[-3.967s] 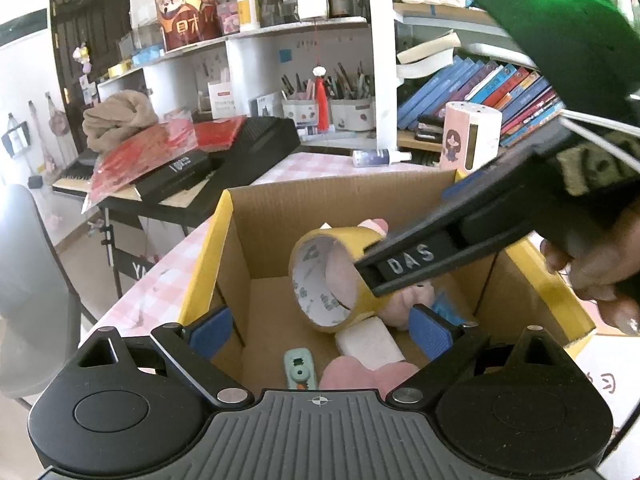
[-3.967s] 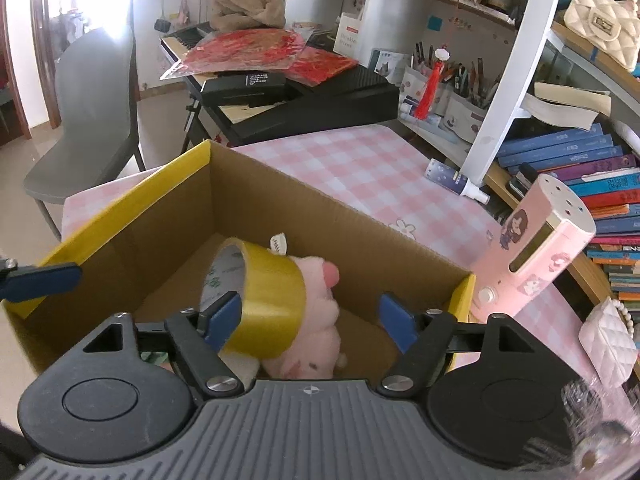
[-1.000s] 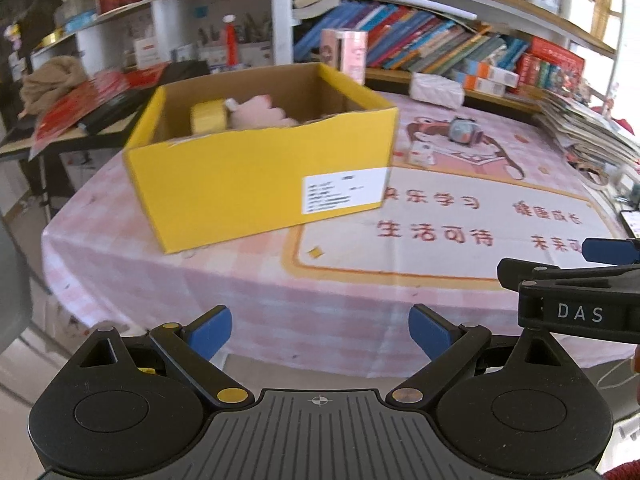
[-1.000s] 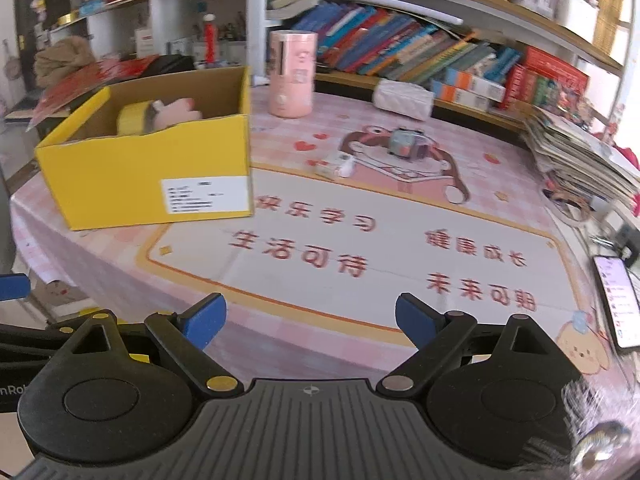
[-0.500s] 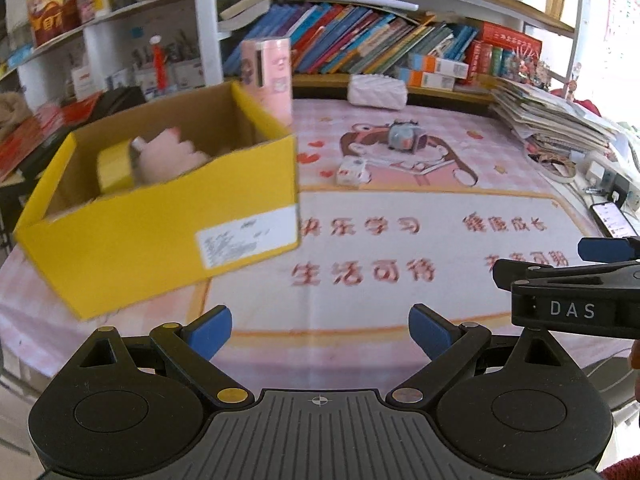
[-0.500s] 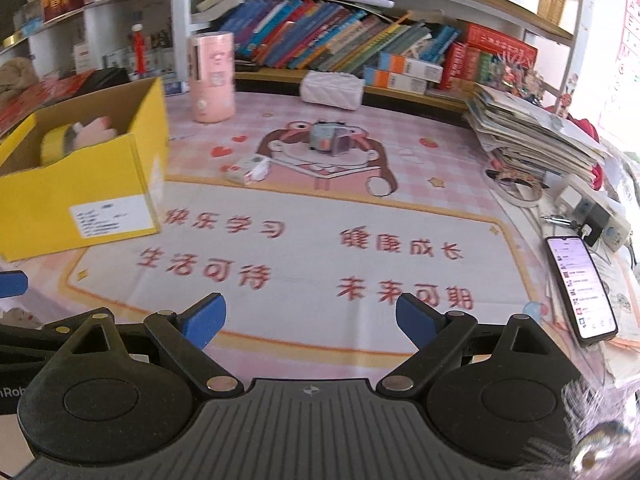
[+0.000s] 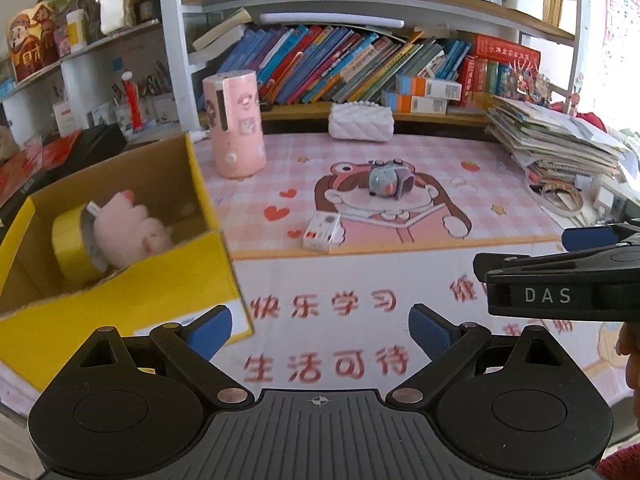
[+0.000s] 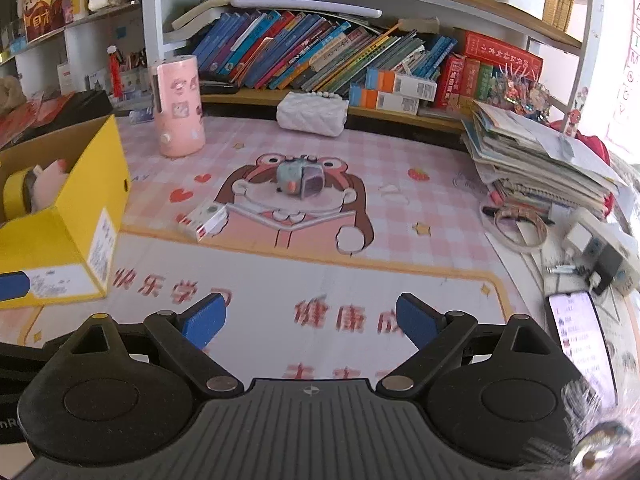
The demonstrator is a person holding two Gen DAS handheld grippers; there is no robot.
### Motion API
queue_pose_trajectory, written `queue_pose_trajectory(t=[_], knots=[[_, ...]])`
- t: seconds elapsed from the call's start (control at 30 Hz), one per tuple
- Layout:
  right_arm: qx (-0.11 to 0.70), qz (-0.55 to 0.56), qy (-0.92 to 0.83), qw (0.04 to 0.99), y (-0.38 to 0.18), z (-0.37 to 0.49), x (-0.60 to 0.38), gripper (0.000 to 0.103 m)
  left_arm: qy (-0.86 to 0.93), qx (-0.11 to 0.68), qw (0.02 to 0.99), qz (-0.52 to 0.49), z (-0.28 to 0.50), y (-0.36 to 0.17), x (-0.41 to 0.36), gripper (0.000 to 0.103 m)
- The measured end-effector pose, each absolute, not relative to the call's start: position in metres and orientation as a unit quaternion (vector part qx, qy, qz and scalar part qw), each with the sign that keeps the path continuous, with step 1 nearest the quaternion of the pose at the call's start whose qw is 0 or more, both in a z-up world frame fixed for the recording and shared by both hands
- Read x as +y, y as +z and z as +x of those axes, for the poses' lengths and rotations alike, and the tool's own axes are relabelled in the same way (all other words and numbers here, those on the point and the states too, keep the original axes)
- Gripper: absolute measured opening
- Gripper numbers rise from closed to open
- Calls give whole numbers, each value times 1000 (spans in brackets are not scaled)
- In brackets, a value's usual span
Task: Organize objects
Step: 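Move the left tool to the white card box while the right tool approaches the toy truck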
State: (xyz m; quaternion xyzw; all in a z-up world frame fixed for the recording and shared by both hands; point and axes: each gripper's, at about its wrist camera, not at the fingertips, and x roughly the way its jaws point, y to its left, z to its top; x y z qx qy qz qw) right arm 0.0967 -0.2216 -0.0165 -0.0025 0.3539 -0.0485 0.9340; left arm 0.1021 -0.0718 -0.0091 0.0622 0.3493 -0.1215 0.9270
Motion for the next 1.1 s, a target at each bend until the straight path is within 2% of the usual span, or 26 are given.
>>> queue_pose_trajectory(t=[1.1], knots=[[373,40,-9,927,-42,182,-298,91,-100,389,912,86,173,-28,-143,95]])
